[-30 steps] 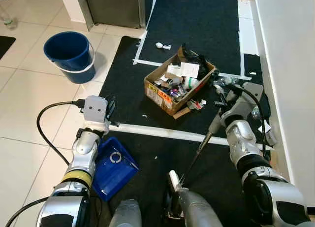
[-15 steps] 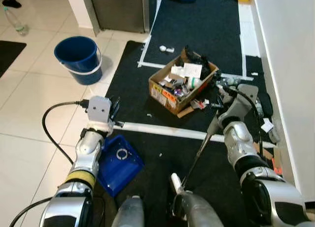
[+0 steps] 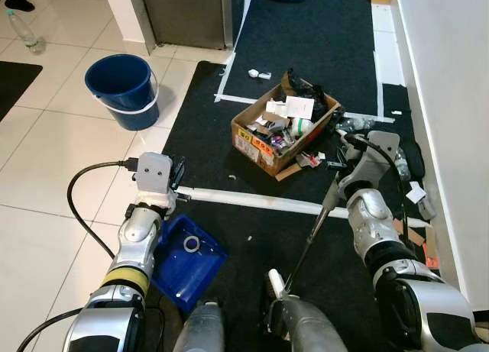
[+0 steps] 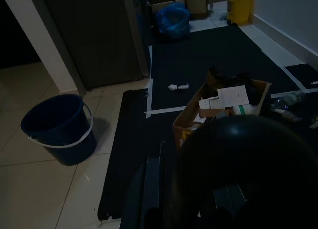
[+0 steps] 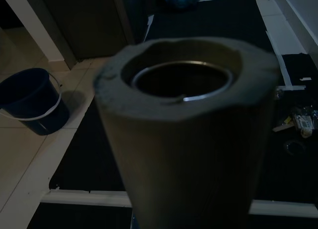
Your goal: Sweep floor
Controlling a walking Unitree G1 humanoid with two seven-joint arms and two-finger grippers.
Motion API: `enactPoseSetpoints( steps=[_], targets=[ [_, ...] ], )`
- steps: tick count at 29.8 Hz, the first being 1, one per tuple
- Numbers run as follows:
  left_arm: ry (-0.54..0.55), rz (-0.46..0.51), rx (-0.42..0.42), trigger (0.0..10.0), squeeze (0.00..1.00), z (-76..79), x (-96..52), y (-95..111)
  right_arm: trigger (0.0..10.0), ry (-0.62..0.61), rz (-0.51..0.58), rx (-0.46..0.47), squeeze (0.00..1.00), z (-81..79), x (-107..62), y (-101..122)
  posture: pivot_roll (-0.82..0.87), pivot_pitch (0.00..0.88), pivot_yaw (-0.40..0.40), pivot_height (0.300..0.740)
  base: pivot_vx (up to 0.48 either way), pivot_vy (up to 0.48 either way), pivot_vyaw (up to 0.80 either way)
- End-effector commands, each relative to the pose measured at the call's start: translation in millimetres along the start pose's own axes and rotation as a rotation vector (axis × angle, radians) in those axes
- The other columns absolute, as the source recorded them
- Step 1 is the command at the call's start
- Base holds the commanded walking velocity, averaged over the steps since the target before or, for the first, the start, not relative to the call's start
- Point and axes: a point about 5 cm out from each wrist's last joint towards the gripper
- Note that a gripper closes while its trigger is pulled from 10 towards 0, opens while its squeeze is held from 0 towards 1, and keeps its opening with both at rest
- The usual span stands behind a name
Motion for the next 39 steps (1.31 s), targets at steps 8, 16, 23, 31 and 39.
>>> enactPoseSetpoints(
  steps=[8, 16, 23, 31, 39],
  targets=[
    [-0.037, -0.079, -0.087, 10.0, 0.0, 20.6, -6.7, -17.9, 10.0, -0.002, -0.04, -0.006, 0.0, 0.5, -3.5, -9.2, 0.12, 0.104, -0.067, 0.74, -0.48, 0.0, 0.0],
    [-0.047, -0.079, -0.078, 10.0, 0.0, 18.5, -7.2, -17.6, 10.0, 0.008, -0.047, -0.012, 0.0, -2.3, -3.0, -10.1, 0.13, 0.099, -0.067, 0.74, -0.48, 0.0, 0.0],
    [-0.051, -0.084, -0.076, 10.0, 0.0, 18.5, -8.2, -18.7, 10.0, 0.011, -0.057, -0.015, 0.0, -3.4, -3.8, -12.5, 0.13, 0.101, -0.066, 0.74, -0.48, 0.0, 0.0],
    [-0.062, -0.086, -0.079, 10.0, 0.0, 21.4, -8.1, -19.1, 10.0, 0.009, -0.064, -0.021, 0.0, -3.0, -4.3, -13.8, 0.13, 0.099, -0.066, 0.74, -0.48, 0.0, 0.0],
    [-0.05, -0.079, -0.077, 10.0, 0.0, 21.9, -9.7, -19.2, 10.0, 0.01, -0.072, -0.023, 0.0, -3.5, -5.8, -16.7, 0.13, 0.112, -0.067, 0.74, -0.36, 0.0, 0.0]
  ],
)
Point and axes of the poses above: a point about 5 cm out from each wrist's last joint towards the gripper, its own x axis pointing out of the wrist towards the gripper, its own y axis along the axis of the wrist's last joint, z = x × y, and after that the axes turned 4 degrees about x, right-handed
